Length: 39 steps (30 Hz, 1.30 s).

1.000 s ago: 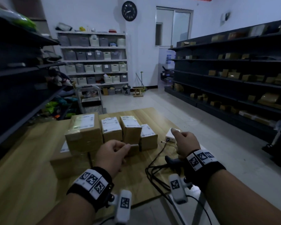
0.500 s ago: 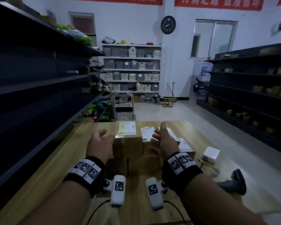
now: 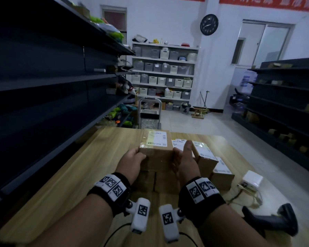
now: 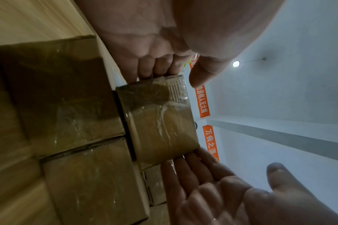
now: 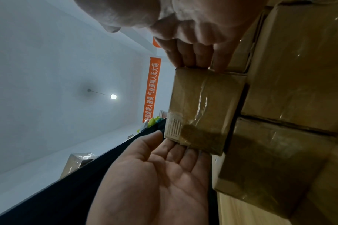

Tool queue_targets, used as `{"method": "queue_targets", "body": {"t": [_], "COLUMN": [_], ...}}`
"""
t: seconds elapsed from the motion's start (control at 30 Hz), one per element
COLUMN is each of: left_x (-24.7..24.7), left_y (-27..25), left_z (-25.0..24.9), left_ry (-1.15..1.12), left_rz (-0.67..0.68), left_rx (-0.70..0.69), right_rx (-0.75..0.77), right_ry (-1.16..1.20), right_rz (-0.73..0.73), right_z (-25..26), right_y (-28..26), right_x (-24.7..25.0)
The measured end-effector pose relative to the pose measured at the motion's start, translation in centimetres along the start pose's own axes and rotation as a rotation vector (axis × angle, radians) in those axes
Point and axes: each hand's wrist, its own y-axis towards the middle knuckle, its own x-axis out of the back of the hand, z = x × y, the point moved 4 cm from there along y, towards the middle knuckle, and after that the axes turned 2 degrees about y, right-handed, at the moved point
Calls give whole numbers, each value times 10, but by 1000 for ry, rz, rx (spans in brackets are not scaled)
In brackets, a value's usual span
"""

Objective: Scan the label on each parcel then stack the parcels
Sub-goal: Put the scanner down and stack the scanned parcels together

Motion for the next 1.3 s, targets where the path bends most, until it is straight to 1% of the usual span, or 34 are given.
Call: {"method": "queue_targets", "body": {"t": [0.1,0.17,0.23,0.3,0.37,0.47,0.57,0.63,0.73,0.8,0.87,0.97,1.1,1.23,1.3], "left_x": [8,19,36,56,84,128,165,182,201,213,223,234,242,239,238], "left_y": [1,-1,-1,-4,-6,-9,-7,-8,-4,2,9,27,51,67,67], "left_z": [3,5,8,8,10,23,54,81,121,137,143,145,140,154,159], "left_ry": [-33,-60,-112,-157,-162,-145,-151,-156,-152,-107,-37,7,53,116,129], "left_rz": [-43,-96,-155,-218,-302,-405,-466,-483,-474,-475,-487,-483,-471,-453,-443], "left_rx": [-9,-4,-18,-36,-33,11,83,137,220,235,223,192,174,213,224], "right_rx": [31,56,54,77,32,-4,-61,-81,-142,-165,-155,-175,-117,-91,-99], "right_ry": [13,23,28,55,72,37,-8,-12,-7,-12,-28,5,-47,-73,-49], "right_rz": [9,25,78,183,282,346,368,371,382,394,398,383,354,399,365], "right_z": [-1,0,2,4,1,-15,-51,-80,-110,-124,-130,-127,-126,-137,-141], "right_y": [1,-1,-9,-17,-21,-18,-14,-6,-12,-18,-20,-17,3,15,17], "right_x": [-7,-20,-43,-72,-99,-139,-182,-204,-223,-231,-237,-244,-254,-260,-257]}}
